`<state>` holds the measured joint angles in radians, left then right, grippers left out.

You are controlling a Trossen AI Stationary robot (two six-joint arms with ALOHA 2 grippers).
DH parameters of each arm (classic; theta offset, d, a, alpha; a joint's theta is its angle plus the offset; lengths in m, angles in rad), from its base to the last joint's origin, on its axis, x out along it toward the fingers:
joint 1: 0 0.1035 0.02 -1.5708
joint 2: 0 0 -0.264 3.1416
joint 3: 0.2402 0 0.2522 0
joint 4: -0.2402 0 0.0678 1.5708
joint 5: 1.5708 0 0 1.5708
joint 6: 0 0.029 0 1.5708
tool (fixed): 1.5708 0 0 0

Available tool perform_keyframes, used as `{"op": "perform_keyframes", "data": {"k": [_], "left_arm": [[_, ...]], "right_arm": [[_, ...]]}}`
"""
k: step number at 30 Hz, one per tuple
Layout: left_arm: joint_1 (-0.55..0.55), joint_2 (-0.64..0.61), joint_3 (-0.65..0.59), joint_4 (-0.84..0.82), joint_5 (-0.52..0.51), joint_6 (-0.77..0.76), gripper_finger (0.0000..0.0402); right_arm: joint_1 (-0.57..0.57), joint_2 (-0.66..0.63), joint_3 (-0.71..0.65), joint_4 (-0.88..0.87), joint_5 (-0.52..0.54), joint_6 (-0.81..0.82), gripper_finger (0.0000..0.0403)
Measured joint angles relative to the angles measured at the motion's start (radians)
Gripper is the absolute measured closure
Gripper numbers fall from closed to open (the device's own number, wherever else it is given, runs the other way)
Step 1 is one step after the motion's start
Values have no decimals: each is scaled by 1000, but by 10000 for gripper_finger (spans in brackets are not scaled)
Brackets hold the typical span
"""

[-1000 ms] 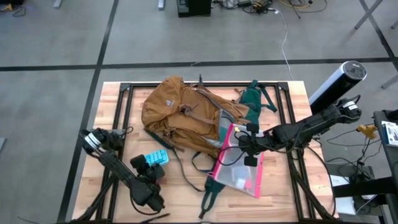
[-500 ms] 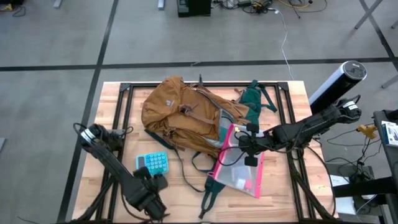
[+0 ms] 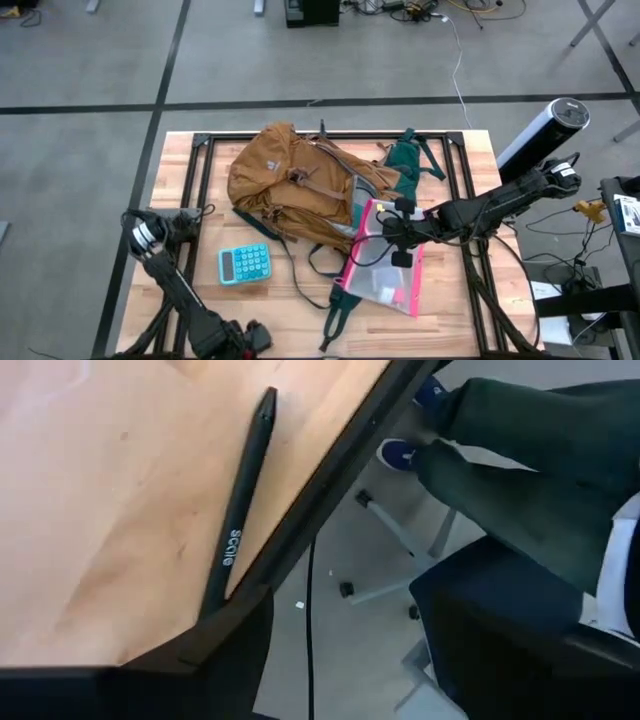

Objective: Unpack backpack
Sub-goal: Move the pencil bottom the left of the table

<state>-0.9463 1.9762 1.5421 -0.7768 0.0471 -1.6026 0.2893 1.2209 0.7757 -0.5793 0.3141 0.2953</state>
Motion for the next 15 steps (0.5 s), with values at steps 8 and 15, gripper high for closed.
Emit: {"op": "perform_keyframes", "data": {"k": [8, 15], "left_arm": [[-2, 34, -35, 64, -4, 110, 379], [-2, 42, -102, 75, 4, 128, 393]], "right_arm": [[0, 0, 0, 1, -2, 9, 403], [0, 0, 0, 1, -3, 11, 403]]}}
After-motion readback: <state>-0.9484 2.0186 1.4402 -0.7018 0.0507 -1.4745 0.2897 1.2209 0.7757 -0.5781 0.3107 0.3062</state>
